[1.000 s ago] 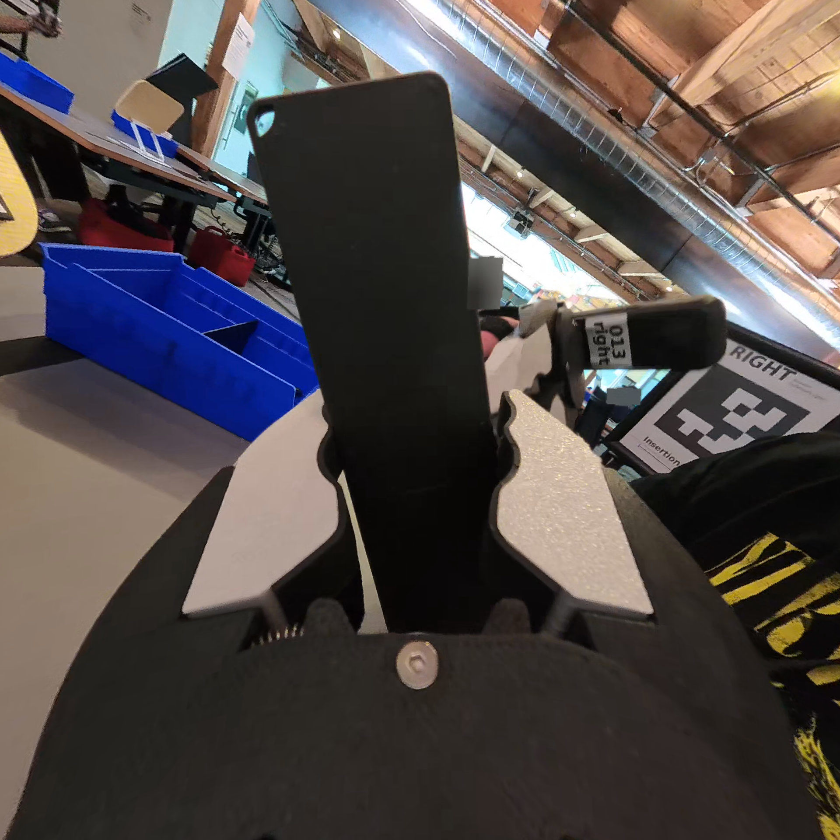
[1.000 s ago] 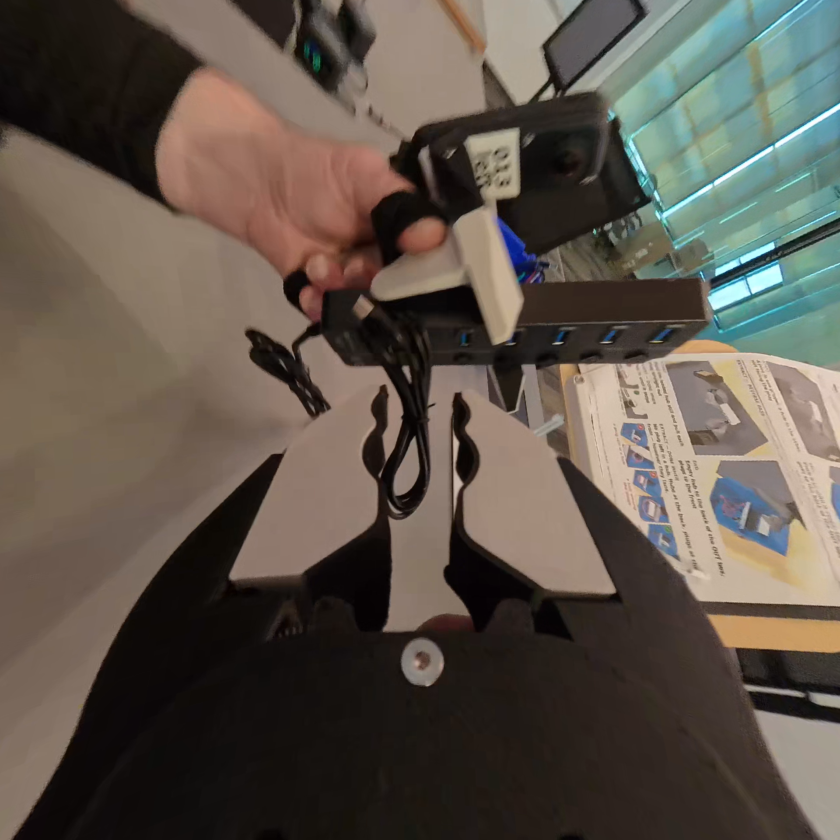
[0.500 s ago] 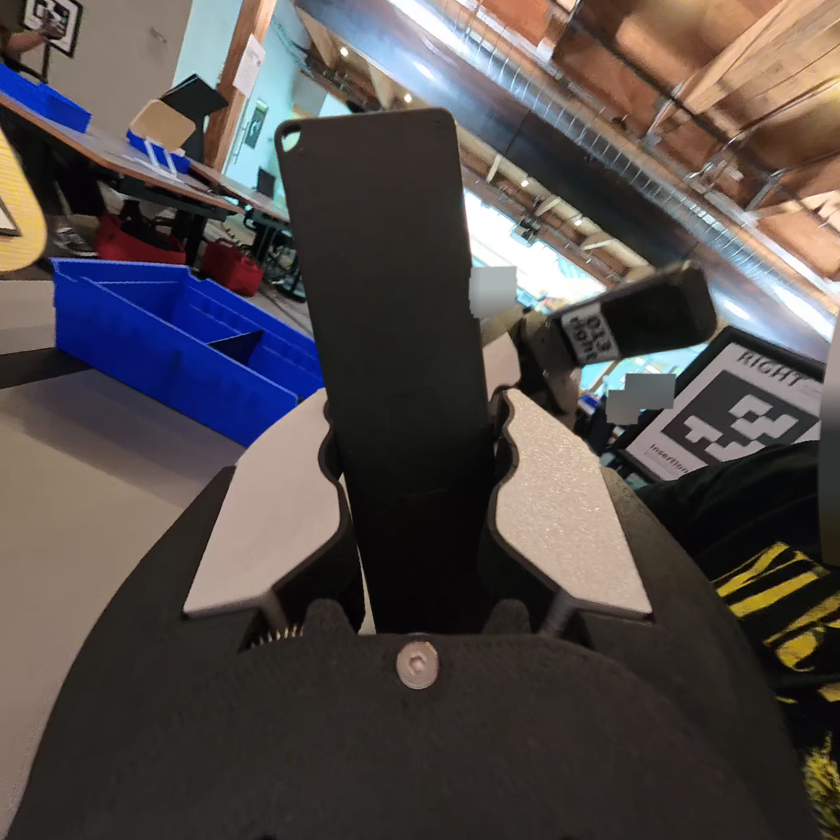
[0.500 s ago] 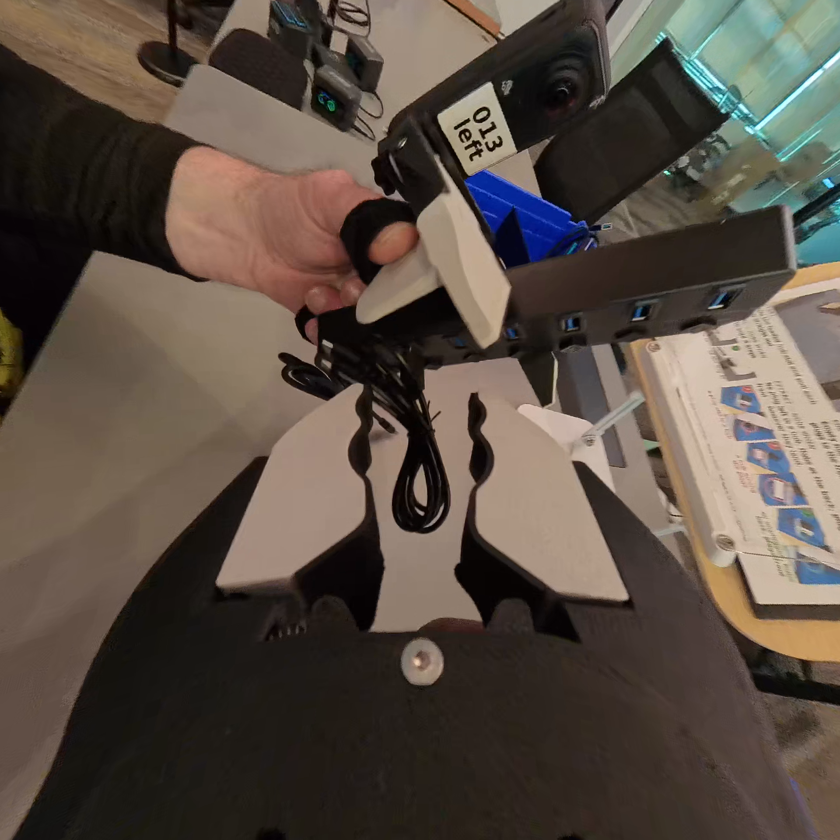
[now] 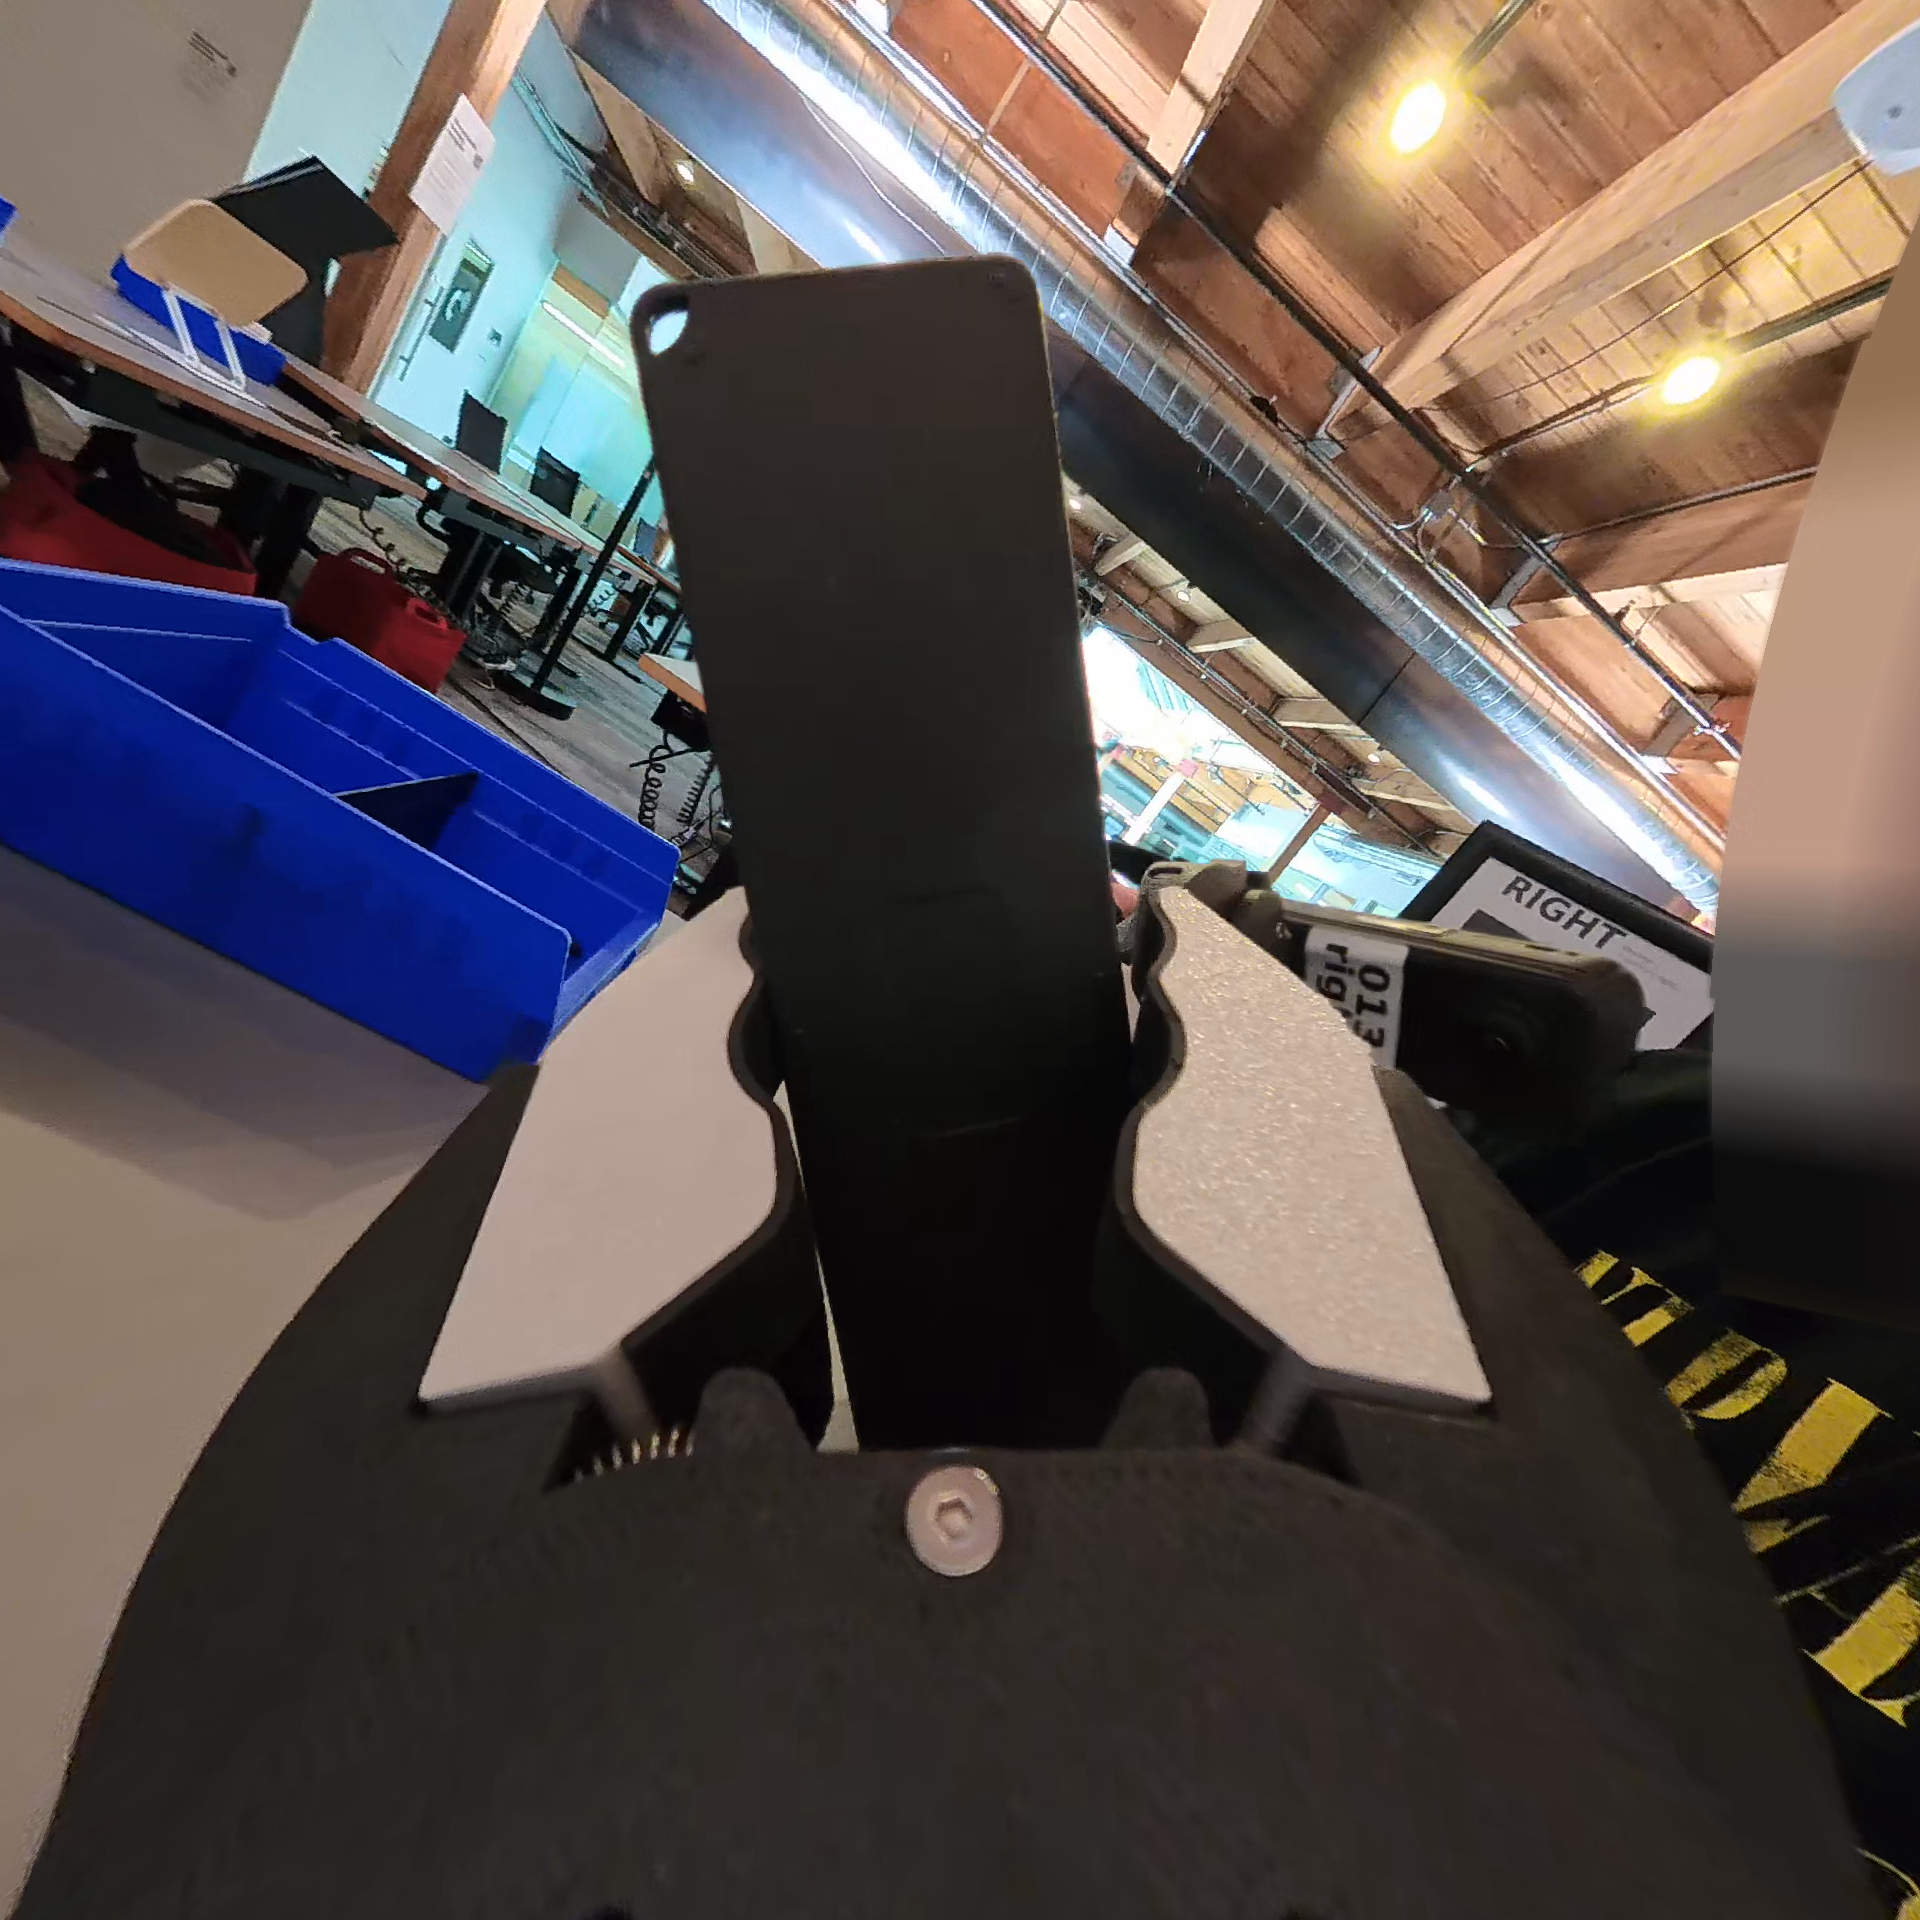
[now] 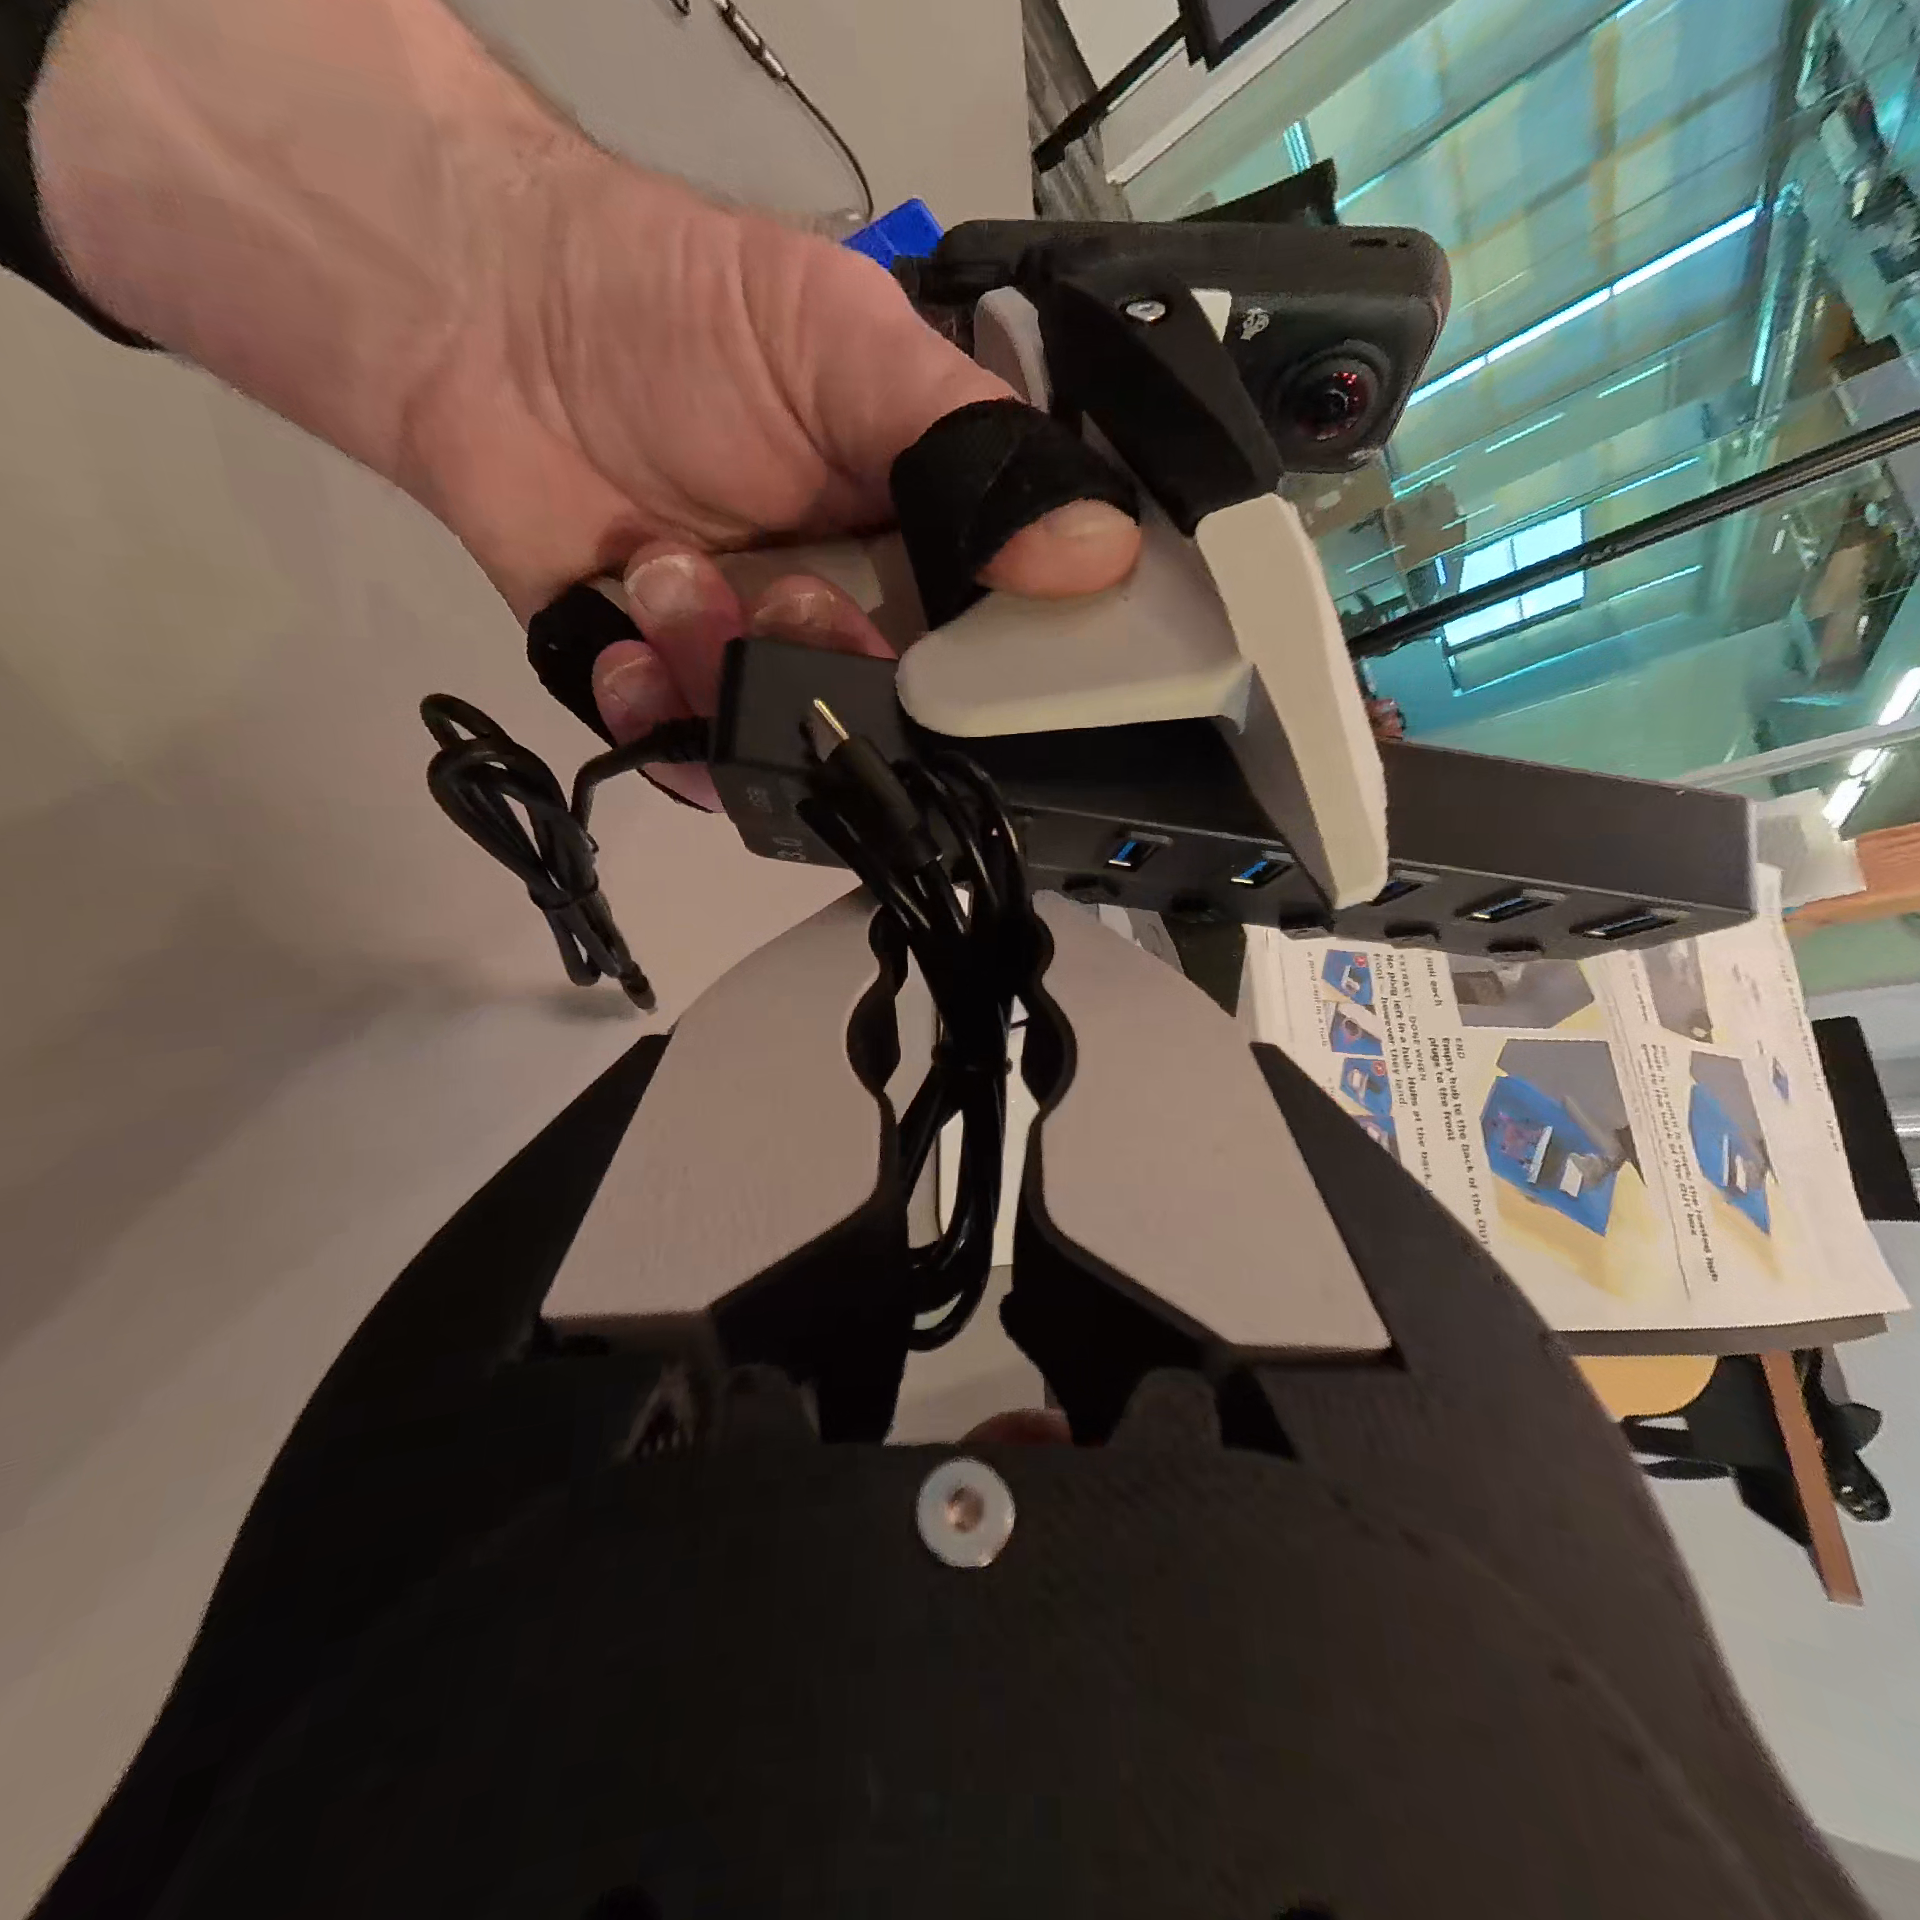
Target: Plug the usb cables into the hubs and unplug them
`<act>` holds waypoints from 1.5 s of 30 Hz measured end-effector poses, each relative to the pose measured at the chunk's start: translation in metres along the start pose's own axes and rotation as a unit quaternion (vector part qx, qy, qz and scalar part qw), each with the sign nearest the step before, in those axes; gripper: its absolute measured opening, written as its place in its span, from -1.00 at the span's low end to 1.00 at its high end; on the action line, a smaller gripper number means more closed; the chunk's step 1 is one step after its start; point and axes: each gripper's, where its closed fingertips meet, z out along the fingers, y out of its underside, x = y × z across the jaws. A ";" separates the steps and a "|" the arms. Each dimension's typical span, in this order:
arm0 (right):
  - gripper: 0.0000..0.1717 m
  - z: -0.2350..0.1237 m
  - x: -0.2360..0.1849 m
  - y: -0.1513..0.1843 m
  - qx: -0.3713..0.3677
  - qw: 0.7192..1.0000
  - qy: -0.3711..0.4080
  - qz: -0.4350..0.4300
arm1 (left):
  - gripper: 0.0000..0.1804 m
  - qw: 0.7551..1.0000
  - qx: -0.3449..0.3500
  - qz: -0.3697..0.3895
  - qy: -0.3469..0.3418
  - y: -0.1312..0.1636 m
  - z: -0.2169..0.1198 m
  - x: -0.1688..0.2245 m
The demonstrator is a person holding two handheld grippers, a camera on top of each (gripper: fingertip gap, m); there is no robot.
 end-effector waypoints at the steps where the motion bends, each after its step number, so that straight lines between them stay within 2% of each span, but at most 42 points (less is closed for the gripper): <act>1: -0.80 0.000 0.000 0.001 -0.013 1.000 0.000 -0.004 | -0.27 1.000 -0.004 0.002 -0.003 0.001 0.000 -0.001; 10: -0.85 -0.001 -0.003 0.006 -0.078 0.996 -0.010 -0.038 | -0.28 0.998 -0.004 0.046 -0.041 0.004 -0.005 -0.002; 16: -0.85 -0.001 -0.002 0.007 -0.074 0.997 -0.003 -0.007 | -0.29 0.998 0.011 0.048 -0.046 0.003 -0.012 -0.002; 20: -0.85 -0.006 -0.007 0.014 -0.073 0.997 -0.026 -0.016 | -0.31 0.996 -0.029 0.061 -0.051 0.016 -0.012 -0.003; 24: -0.85 -0.012 -0.006 0.019 -0.083 0.995 -0.047 -0.034 | -0.31 0.997 -0.031 0.051 -0.042 0.020 -0.010 -0.005; 32: -0.85 -0.027 -0.004 0.018 -0.037 0.997 -0.066 0.021 | -0.31 0.995 -0.059 0.068 -0.038 0.025 -0.002 0.004; 39: -0.86 -0.034 -0.005 0.021 -0.042 0.995 -0.090 -0.017 | -0.31 0.991 -0.093 0.082 -0.044 0.033 -0.001 0.006; 45: -0.87 -0.033 -0.008 0.023 -0.080 0.982 -0.132 -0.111 | -0.31 0.986 -0.128 0.094 -0.046 0.041 -0.001 0.006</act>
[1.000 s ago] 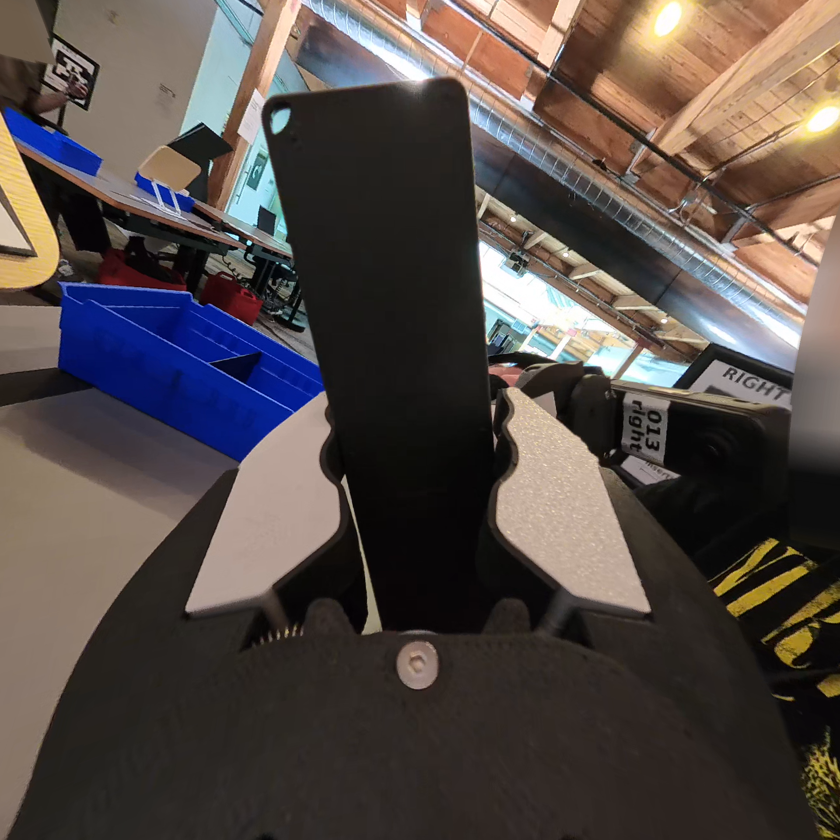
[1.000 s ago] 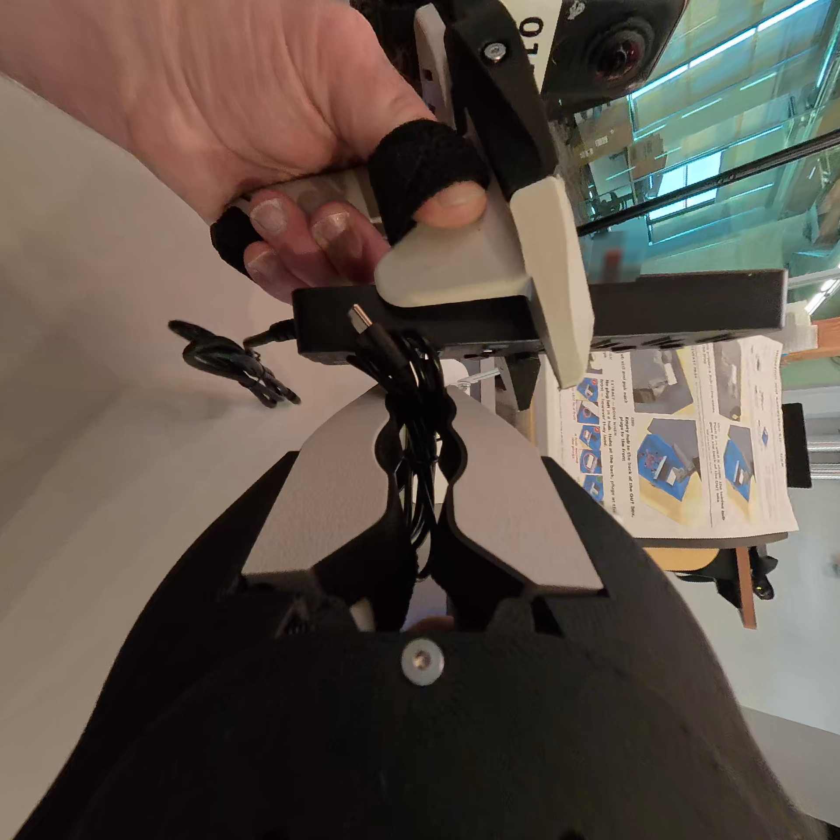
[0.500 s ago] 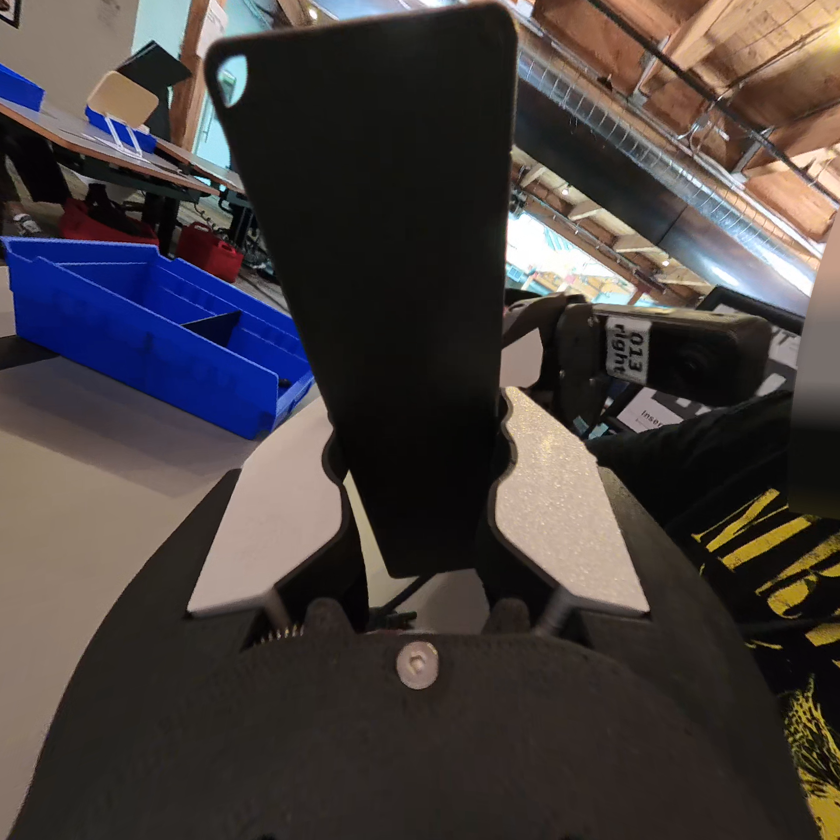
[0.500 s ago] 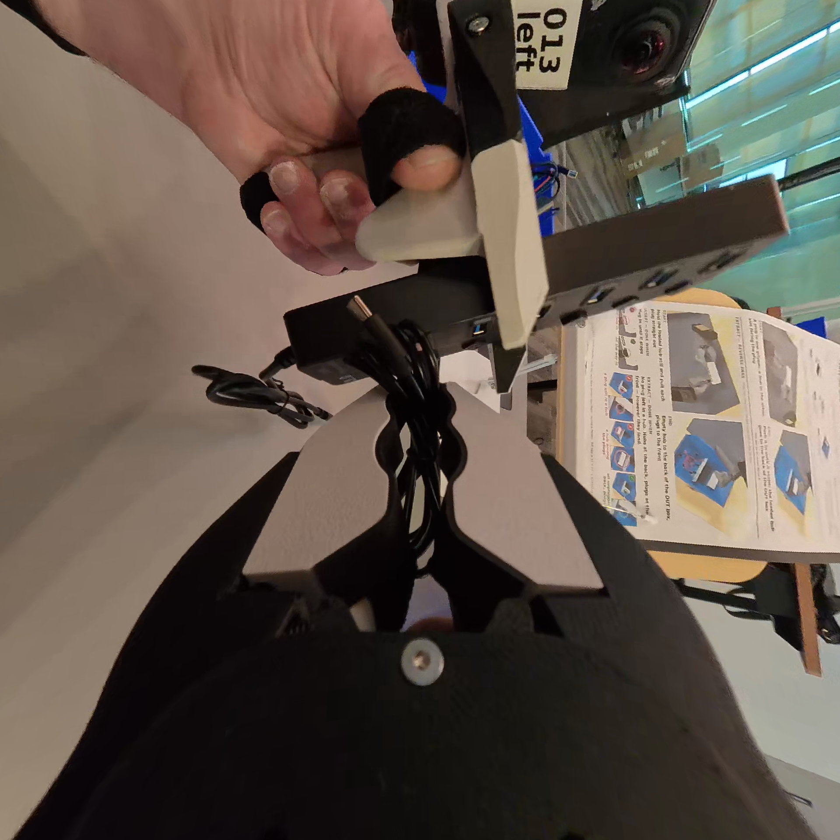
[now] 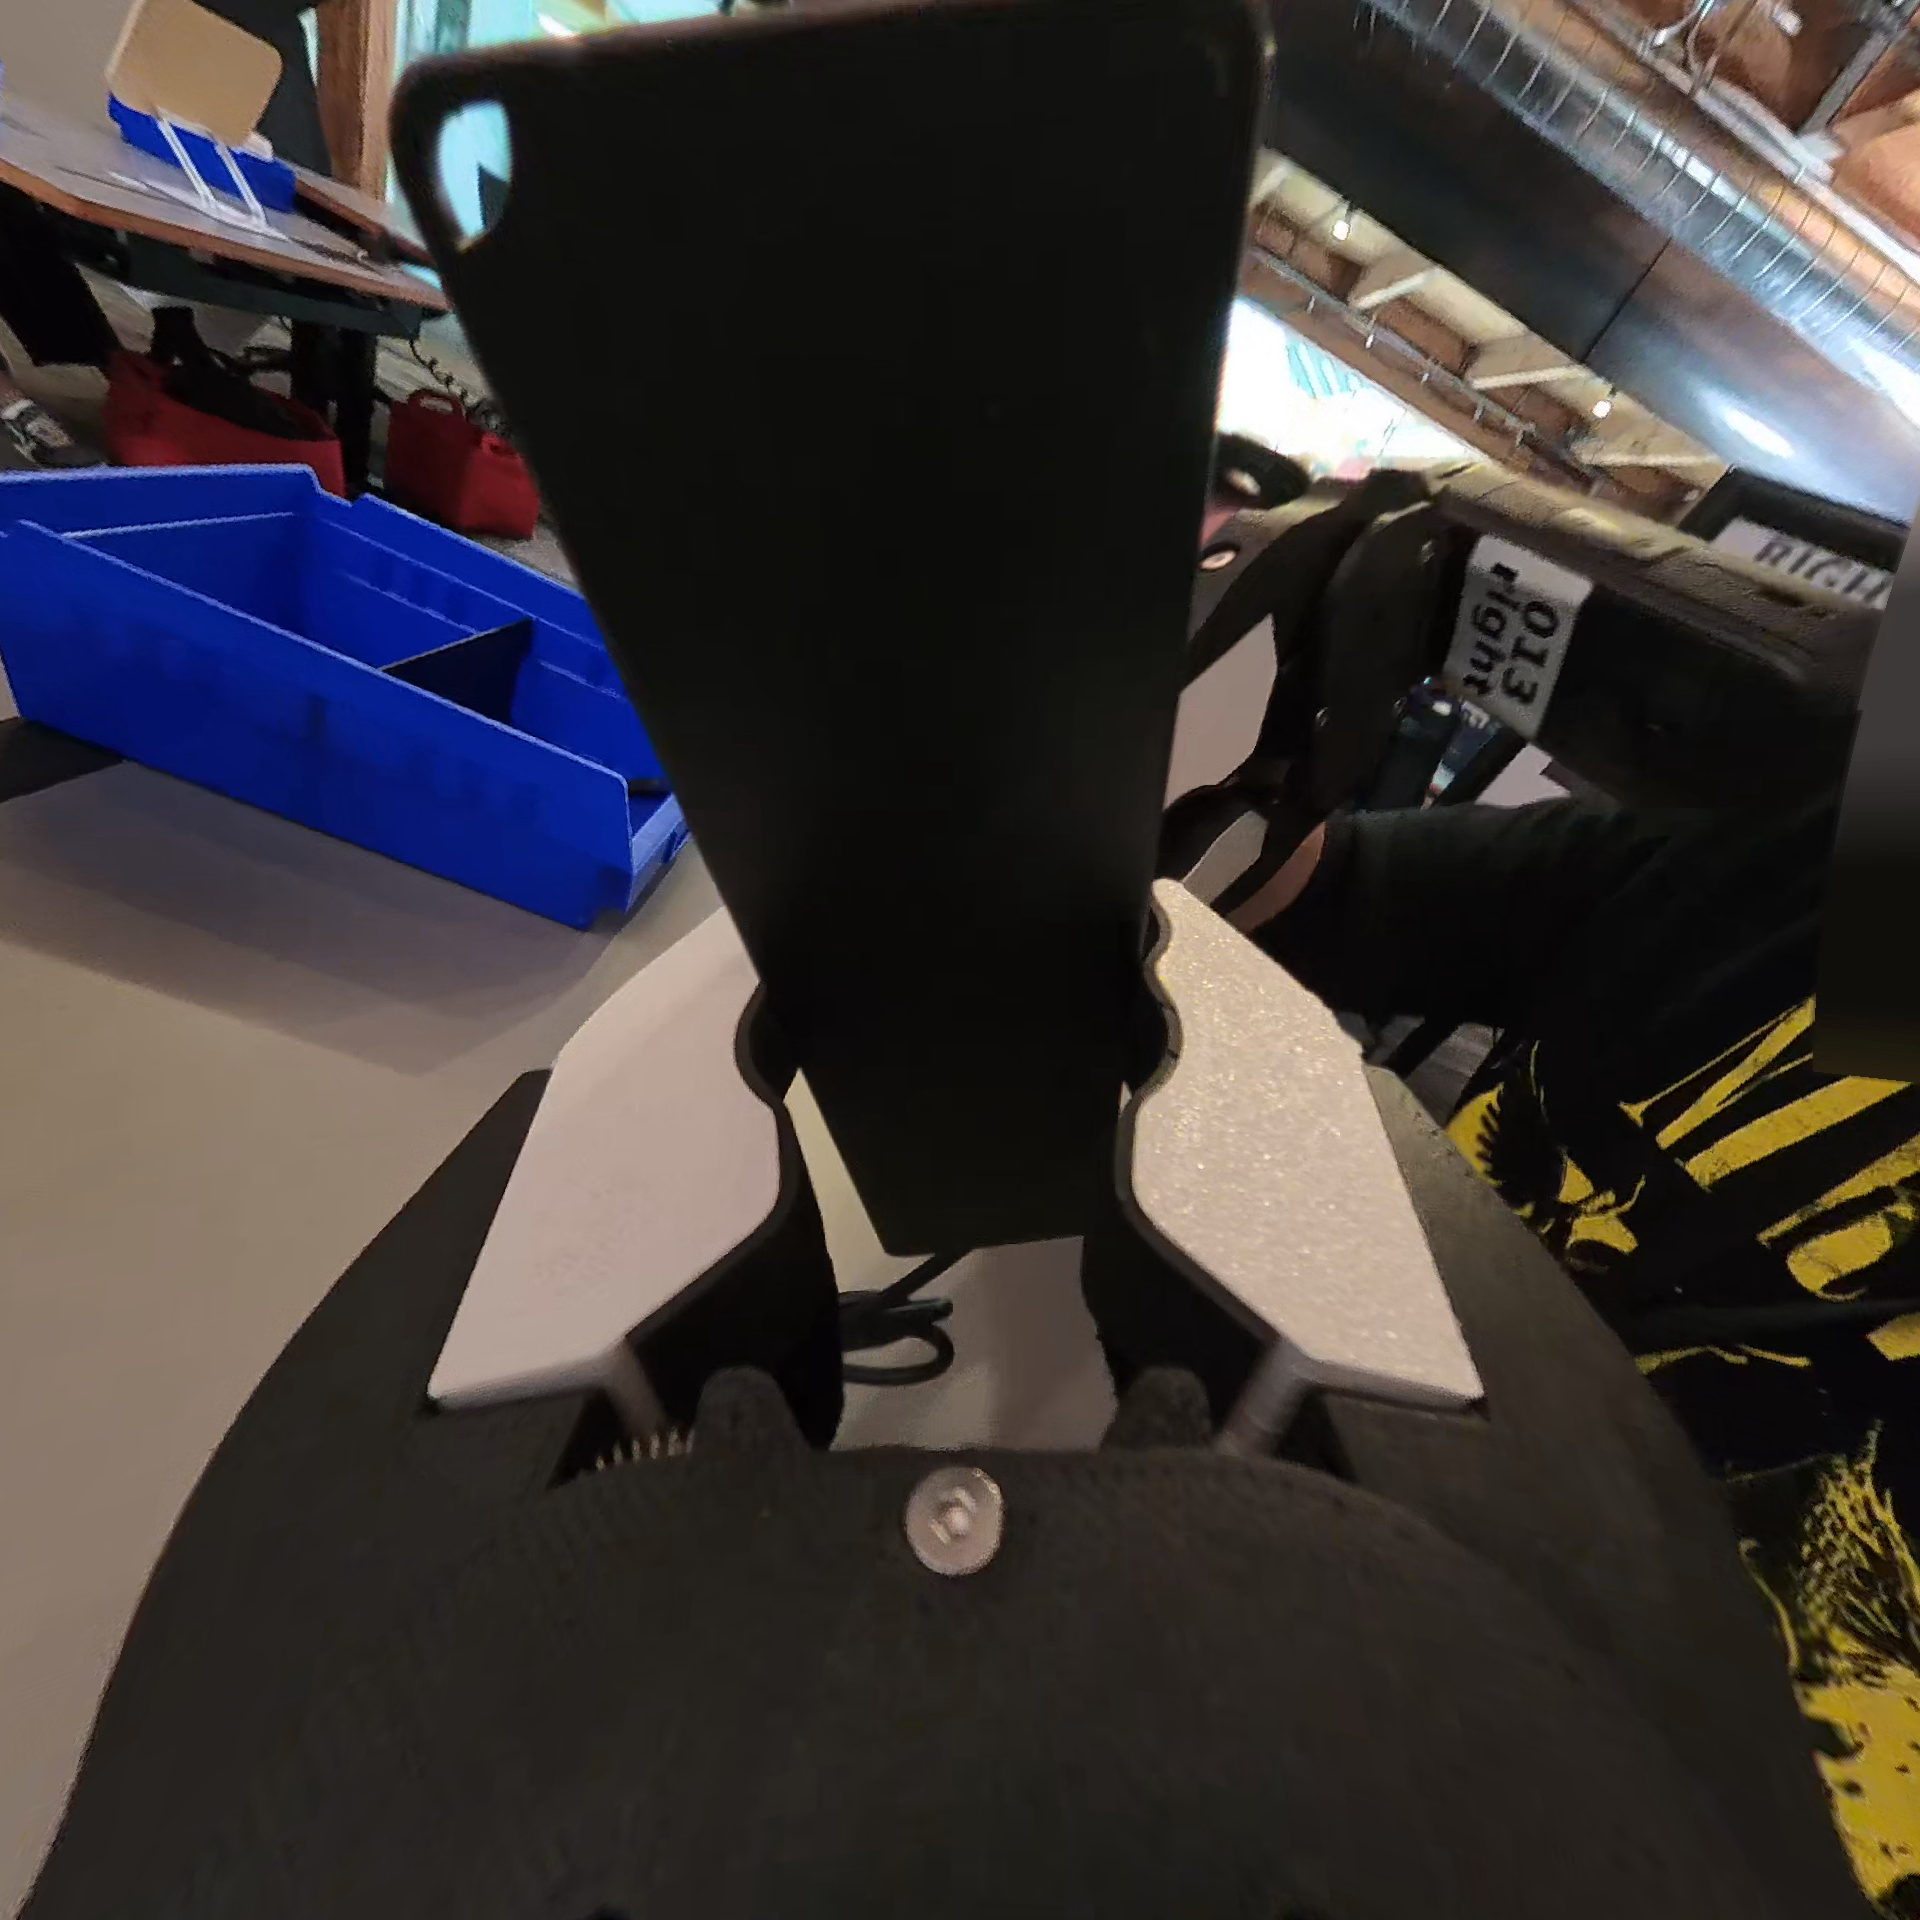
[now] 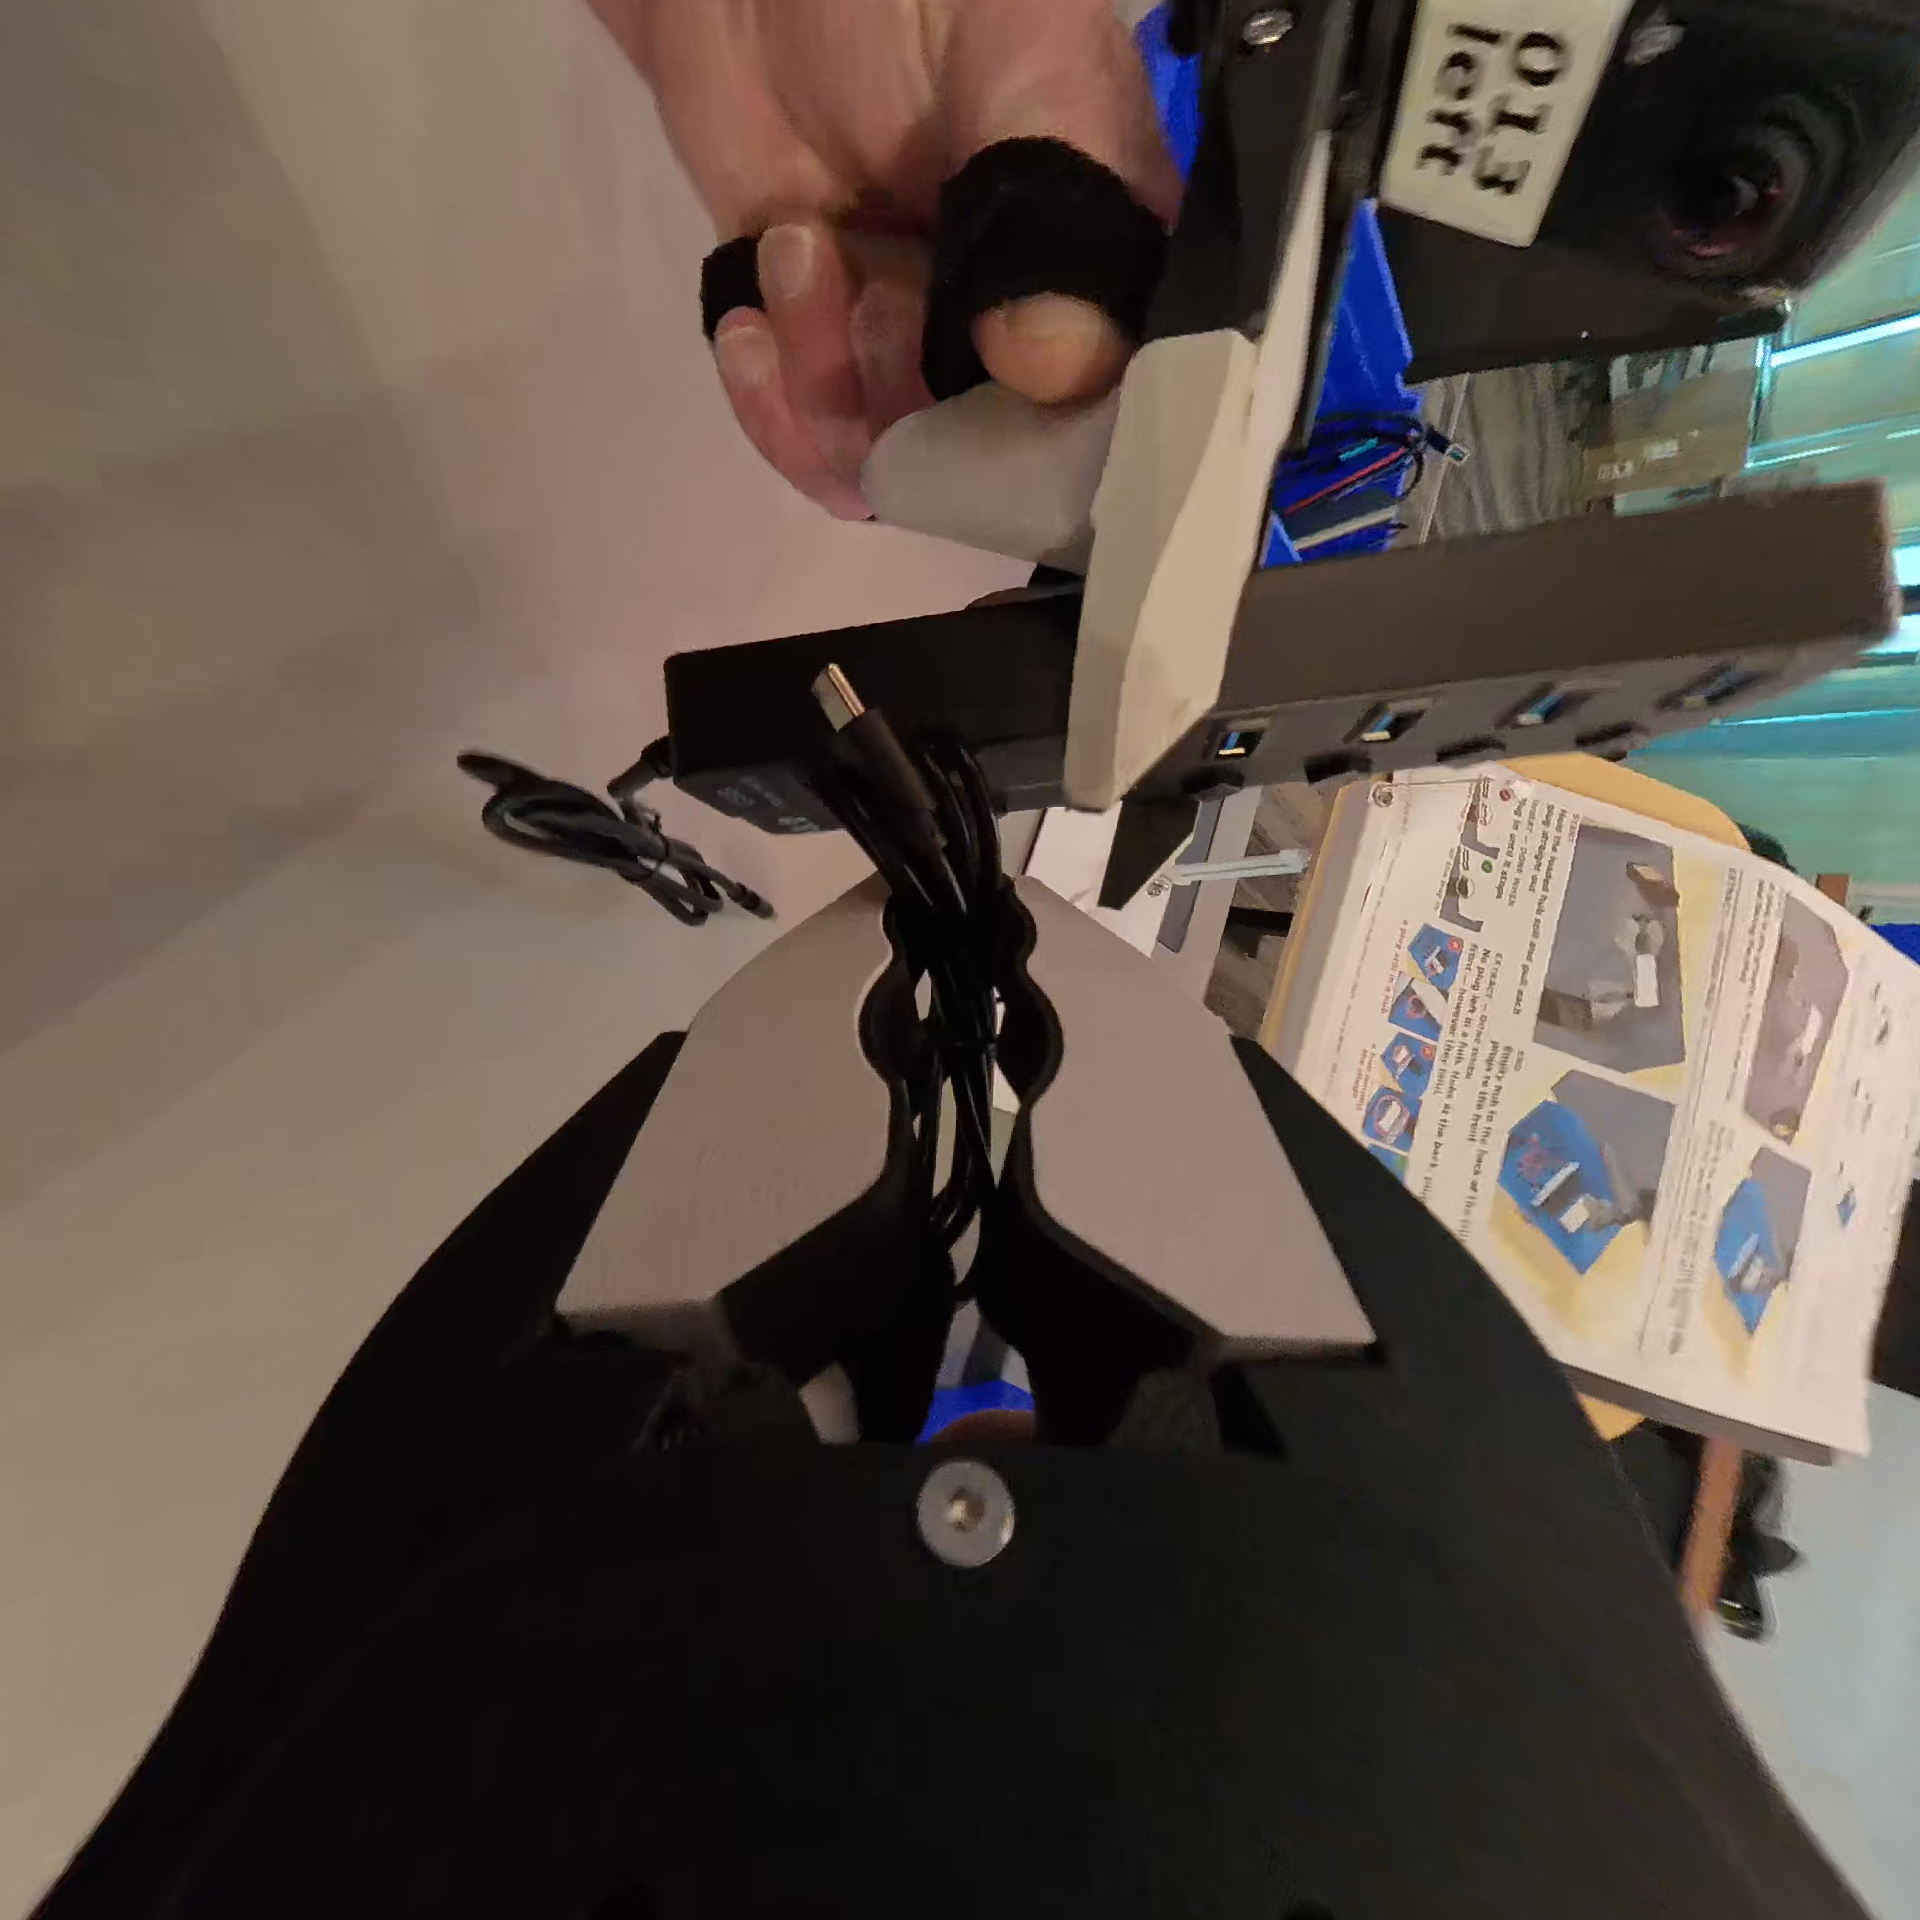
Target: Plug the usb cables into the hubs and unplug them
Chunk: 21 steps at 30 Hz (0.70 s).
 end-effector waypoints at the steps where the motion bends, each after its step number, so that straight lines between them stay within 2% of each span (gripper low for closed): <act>1: -0.87 0.000 -0.001 0.001 -0.009 1.000 -0.005 -0.013 | -0.31 1.000 -0.013 0.004 -0.002 0.003 0.001 0.000; 4: -0.87 -0.006 0.001 0.005 0.007 1.000 -0.021 -0.004 | -0.31 0.998 -0.045 0.037 -0.012 0.006 0.000 0.002; 6: -0.87 -0.017 0.010 0.021 -0.014 1.000 -0.002 0.007 | -0.31 0.996 -0.066 0.047 -0.047 0.014 -0.012 -0.012; 9: -0.87 -0.033 0.015 0.032 -0.019 1.000 0.004 0.024 | -0.31 0.999 -0.032 0.026 -0.030 0.010 -0.023 -0.011; 11: -0.87 -0.039 0.019 0.046 -0.035 0.998 0.020 0.056 | -0.31 0.997 -0.044 0.037 -0.050 0.012 -0.024 -0.016; 14: -0.86 -0.059 0.030 0.107 -0.059 0.983 0.054 0.167 | -0.31 0.998 -0.039 0.032 -0.049 0.011 -0.036 -0.016; 17: -0.86 -0.075 0.033 0.175 -0.079 0.954 0.078 0.279 | -0.31 0.997 -0.044 0.040 -0.052 0.011 -0.040 -0.014; 21: -0.86 -0.053 0.002 0.255 -0.154 0.912 0.034 0.378 | -0.31 0.996 -0.054 0.038 -0.055 0.013 -0.034 -0.014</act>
